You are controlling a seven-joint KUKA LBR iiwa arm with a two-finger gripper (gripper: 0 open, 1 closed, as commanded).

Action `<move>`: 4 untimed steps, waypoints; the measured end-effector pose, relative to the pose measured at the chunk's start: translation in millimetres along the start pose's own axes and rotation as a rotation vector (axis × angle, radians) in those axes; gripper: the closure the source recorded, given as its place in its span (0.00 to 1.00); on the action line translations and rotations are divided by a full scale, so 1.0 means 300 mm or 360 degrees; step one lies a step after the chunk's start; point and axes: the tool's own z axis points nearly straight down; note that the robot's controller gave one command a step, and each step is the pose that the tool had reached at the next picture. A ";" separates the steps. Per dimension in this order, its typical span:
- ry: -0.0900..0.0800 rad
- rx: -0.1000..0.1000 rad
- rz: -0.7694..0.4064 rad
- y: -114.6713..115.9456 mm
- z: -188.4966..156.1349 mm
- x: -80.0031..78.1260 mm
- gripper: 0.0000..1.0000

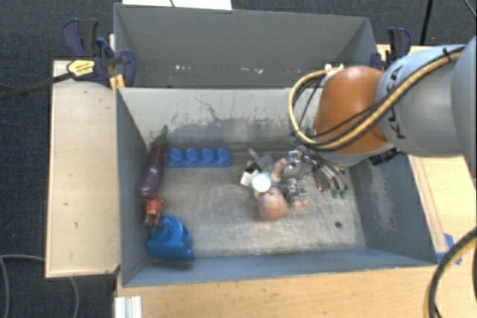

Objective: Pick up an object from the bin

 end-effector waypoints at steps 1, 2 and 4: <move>-0.0001 -0.0001 0.0001 0.001 0.001 -0.001 1.00; -0.0015 -0.0013 0.0000 0.021 -0.010 0.010 1.00; 0.0028 -0.0020 -0.0069 -0.026 -0.478 -0.049 1.00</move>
Offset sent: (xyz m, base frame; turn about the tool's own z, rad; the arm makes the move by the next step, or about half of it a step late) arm 0.0016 0.0208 0.0528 0.0036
